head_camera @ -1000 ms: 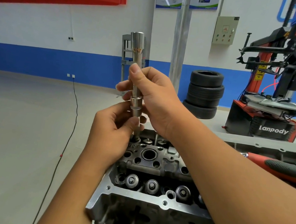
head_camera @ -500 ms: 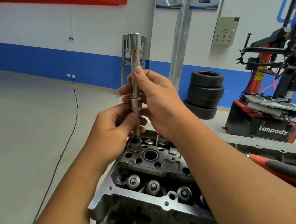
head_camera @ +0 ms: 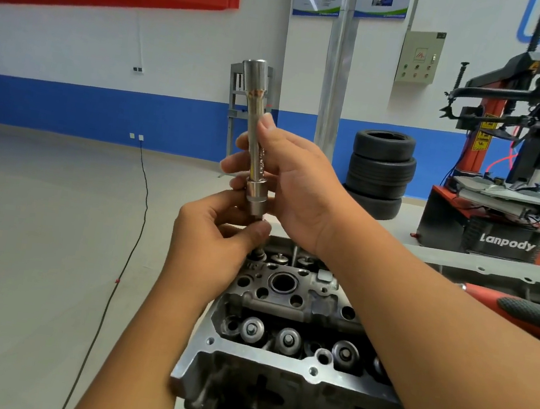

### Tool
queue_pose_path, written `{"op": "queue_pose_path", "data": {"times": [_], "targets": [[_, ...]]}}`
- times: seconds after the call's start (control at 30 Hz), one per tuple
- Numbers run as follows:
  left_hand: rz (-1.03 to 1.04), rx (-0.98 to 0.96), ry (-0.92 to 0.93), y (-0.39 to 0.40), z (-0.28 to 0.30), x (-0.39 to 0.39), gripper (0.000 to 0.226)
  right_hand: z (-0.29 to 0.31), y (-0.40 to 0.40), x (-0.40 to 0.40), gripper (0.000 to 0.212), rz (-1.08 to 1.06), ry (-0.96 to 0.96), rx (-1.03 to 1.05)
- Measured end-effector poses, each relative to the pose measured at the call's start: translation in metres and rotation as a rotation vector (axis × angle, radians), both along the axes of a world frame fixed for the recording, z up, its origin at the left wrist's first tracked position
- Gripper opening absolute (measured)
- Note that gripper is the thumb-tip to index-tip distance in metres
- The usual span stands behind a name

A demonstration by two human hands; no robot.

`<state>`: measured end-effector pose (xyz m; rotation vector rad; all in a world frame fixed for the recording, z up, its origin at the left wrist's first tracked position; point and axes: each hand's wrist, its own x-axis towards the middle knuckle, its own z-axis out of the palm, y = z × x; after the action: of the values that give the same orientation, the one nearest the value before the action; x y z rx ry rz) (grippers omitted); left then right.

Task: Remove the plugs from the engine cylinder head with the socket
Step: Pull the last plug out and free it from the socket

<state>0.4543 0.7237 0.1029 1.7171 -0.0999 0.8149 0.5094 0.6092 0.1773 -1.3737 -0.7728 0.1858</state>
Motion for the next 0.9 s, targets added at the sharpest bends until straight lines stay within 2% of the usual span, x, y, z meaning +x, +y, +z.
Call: {"op": "queue_pose_path", "data": {"times": [0.1, 0.23, 0.33, 0.57, 0.73, 0.9], "targets": [[0.050, -0.008, -0.016, -0.0019, -0.0012, -0.0016, 0.034, -0.0022, -0.0013, -0.0002, 0.021, 0.037, -0.027, 0.031], [-0.081, 0.011, 0.012, -0.0029, -0.0007, 0.0000, 0.027, -0.0012, -0.0016, -0.0002, 0.020, 0.021, -0.027, 0.039], [-0.122, -0.021, 0.023, -0.0027, -0.0004, 0.0012, 0.031, 0.0006, -0.0016, -0.0005, 0.023, 0.021, -0.003, 0.042], [0.027, -0.011, -0.055, -0.0045, -0.0023, -0.0001, 0.037, -0.0021, -0.0012, 0.0019, 0.019, 0.001, -0.009, 0.077], [-0.176, -0.017, -0.060, -0.0034, 0.0014, -0.0023, 0.040, -0.0009, -0.0009, 0.0020, 0.022, -0.001, -0.037, 0.026], [-0.101, -0.063, -0.061, -0.0014, 0.0014, -0.0009, 0.044, -0.0006, -0.0008, 0.0016, 0.022, 0.039, -0.008, 0.035]]}}
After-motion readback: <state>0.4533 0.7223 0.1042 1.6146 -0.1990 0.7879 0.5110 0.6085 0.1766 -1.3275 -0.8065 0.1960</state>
